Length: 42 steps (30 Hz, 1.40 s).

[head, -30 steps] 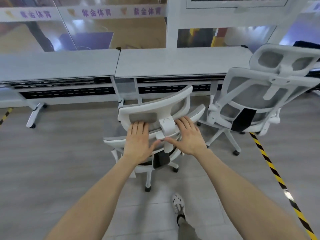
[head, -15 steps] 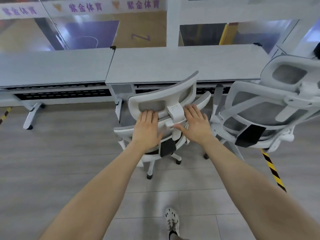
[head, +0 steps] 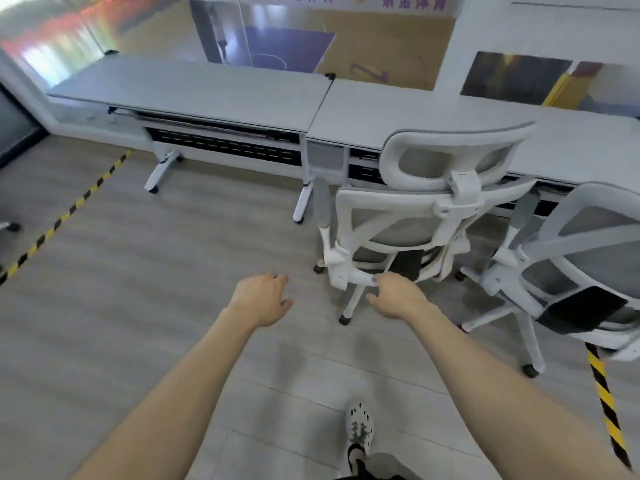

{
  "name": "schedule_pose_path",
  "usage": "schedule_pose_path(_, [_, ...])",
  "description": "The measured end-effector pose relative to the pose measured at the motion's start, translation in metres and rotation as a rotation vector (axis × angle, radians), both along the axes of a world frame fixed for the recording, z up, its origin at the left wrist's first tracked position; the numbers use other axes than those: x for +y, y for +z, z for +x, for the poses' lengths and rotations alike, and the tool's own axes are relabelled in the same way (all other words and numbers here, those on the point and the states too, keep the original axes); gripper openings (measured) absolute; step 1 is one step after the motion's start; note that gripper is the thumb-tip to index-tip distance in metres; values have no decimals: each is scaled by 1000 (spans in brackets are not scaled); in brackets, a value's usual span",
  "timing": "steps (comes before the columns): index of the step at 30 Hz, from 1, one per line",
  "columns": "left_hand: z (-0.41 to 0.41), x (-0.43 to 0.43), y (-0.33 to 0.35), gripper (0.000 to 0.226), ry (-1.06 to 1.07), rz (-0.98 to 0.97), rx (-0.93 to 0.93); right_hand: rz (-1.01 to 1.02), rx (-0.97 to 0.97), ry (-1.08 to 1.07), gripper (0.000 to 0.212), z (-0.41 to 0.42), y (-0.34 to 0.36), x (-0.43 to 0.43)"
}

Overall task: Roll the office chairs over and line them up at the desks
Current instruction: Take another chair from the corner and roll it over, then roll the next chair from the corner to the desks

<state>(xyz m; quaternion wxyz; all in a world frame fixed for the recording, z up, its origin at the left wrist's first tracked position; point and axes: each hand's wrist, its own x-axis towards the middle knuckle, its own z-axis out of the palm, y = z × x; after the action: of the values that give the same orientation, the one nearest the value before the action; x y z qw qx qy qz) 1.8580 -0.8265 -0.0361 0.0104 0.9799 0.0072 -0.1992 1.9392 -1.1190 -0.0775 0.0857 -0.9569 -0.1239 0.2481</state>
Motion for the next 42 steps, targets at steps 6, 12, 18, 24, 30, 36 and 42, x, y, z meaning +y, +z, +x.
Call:
schedule_pose_path(6, [-186, 143, 8, 59, 367, 10, 48, 28, -52, 444, 42, -92, 19, 201])
schedule_pose_path(12, [-405, 246, 14, 62, 804, 6, 40, 64, -59, 851, 53, -236, 31, 395])
schedule_pose_path(18, [-570, 305, 22, 57, 1146, 61, 39, 39, -45, 1276, 63, -374, 52, 541])
schedule_pose_path(24, [-683, 358, 19, 51, 1342, 132, 88, 6, -36, 1538, 59, -488, 44, 671])
schedule_pose_path(30, [-792, 456, 10, 56, 1561, 125, 105, -21, -98, 1768, 53, -589, 28, 822])
schedule_pose_path(36, [-908, 535, 19, 55, 1792, 167, 68, -12, -127, 1970, 48, -715, 35, 965])
schedule_pose_path(42, [-1034, 582, 1, 57, 2022, 136, 70, 27, -156, 2184, 50, -876, 34, 1077])
